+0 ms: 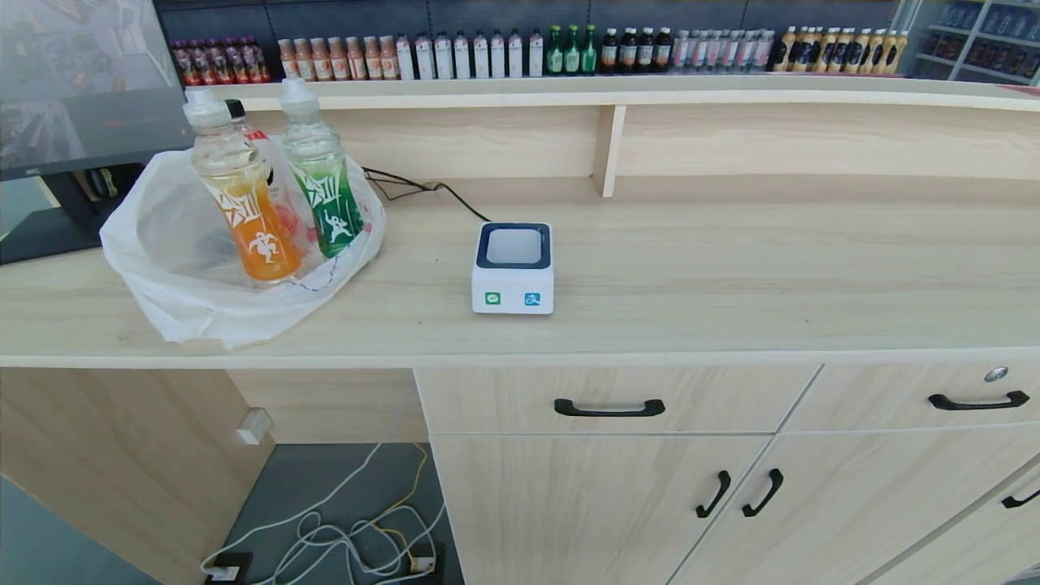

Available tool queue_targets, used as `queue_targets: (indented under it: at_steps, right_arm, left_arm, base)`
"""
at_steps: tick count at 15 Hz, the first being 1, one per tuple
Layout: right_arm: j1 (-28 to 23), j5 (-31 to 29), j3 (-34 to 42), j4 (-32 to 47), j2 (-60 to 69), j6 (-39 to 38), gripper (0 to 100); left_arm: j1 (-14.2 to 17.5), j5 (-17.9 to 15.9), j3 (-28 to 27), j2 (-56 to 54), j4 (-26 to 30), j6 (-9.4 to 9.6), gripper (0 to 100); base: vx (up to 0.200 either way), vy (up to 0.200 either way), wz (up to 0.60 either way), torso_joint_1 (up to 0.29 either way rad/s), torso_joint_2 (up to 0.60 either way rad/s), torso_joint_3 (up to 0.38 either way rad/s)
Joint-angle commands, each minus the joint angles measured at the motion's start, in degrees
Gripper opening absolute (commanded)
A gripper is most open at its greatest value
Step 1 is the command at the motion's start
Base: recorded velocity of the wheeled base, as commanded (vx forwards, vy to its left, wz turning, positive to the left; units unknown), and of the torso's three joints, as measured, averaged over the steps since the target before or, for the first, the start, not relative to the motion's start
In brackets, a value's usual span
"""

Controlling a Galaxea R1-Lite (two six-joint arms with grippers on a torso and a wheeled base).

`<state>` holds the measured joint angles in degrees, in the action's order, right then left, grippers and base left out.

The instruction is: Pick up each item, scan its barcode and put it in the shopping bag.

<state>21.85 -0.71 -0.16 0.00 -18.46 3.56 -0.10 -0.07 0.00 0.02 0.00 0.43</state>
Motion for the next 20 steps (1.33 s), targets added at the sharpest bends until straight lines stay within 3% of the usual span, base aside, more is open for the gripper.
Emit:
queue_targets:
  at_steps: [1, 8, 20]
  right_arm:
    - [-14.2, 0.0, -0.02, 0.09, -2.29, -0.48, 100]
    - [-21.85, -0.17, 0.07, -0.09, 18.46, -3.74, 100]
    - [-21.76, -0.08, -0.02, 0.0, 18.37, -0.48, 100]
  left_arm:
    - [0.01, -0.01, 0.0, -0.02, 0.0, 0.01, 100]
    - [0.01, 0.07, 0.0, -0.02, 0.0, 0.01, 100]
    - [0.01, -0.01, 0.0, -0.02, 0.0, 0.01, 100]
  base:
    - [0.0, 0.0, 0.0, 0.0, 0.0, 0.0]
    - [0.0, 0.0, 0.0, 0.0, 0.0, 0.0]
    - [0.0, 0.0, 0.0, 0.0, 0.0, 0.0]
